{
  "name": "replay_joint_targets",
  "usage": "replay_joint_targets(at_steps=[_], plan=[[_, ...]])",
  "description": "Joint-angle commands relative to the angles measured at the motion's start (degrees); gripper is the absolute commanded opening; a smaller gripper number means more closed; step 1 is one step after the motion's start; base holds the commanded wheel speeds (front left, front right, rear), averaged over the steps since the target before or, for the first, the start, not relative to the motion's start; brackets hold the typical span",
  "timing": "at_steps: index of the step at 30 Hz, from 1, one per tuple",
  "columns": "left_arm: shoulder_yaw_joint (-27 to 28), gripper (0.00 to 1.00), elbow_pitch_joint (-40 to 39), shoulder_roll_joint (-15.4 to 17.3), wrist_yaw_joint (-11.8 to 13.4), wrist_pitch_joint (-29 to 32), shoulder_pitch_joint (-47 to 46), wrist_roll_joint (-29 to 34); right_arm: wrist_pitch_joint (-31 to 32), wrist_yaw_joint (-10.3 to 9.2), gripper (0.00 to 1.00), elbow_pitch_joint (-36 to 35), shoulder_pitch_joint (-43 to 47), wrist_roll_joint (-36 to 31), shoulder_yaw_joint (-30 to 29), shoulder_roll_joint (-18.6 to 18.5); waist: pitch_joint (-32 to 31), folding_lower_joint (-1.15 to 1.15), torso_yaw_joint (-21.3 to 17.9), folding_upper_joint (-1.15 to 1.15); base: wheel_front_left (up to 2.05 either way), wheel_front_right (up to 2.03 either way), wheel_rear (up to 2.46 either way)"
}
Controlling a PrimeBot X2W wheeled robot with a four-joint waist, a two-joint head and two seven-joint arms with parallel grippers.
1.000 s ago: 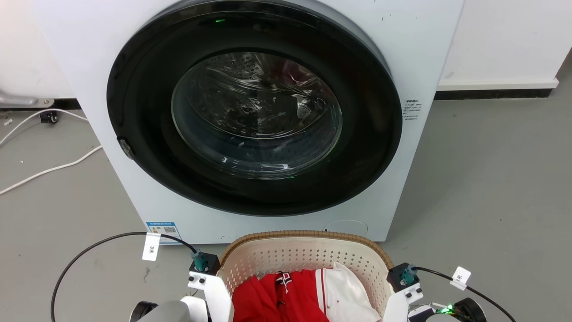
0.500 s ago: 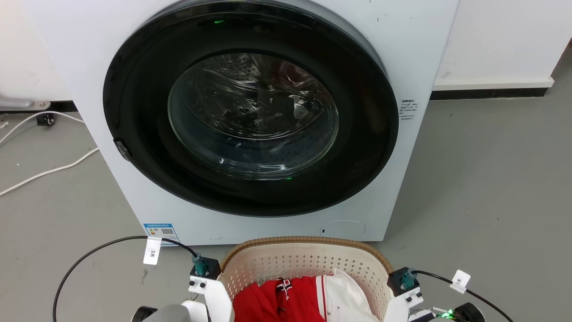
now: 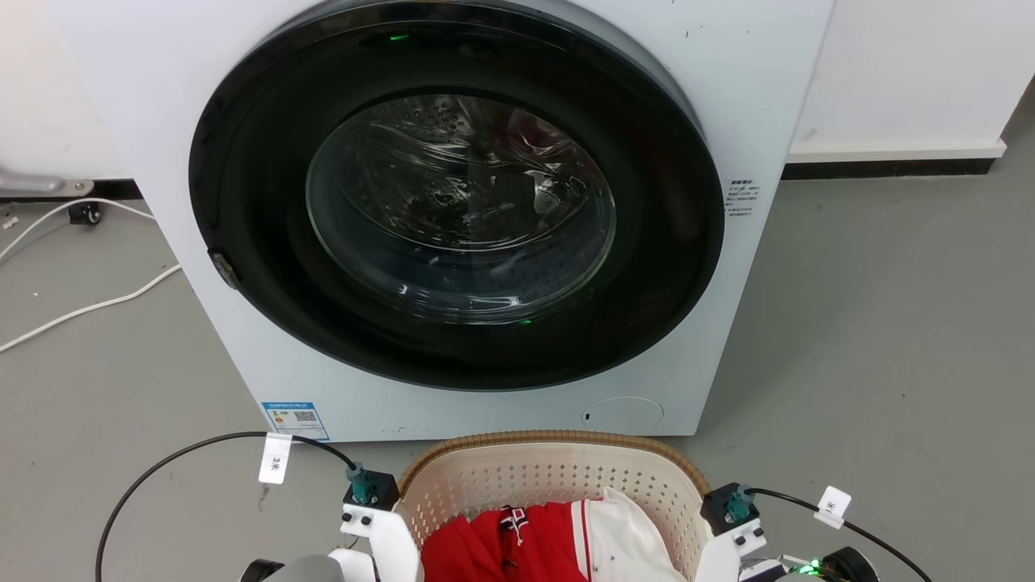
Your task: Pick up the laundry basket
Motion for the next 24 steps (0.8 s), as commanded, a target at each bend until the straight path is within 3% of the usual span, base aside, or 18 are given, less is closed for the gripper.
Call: replay_joint_targets(at_steps=[1, 24], plan=[[-0.16, 0.00, -1.04, -1.46, -0.79, -0.71, -0.88, -0.32, -0.32, 0.82, 0.00, -0.56, -0.20, -0.09, 1.01, 1.54, 0.01, 0.00, 0.08, 0.00, 0.00, 0.00, 0.00], [-2.51, 0.00, -0.41, -1.49, -0.79, -1.77, -0.94, -2.78, -0.70, 0.82, 0.00, 0.16, -0.57, 3.05, 4.26, 1.55, 0.17, 0.00, 0.17, 0.00, 0.00, 0.00, 0.00]])
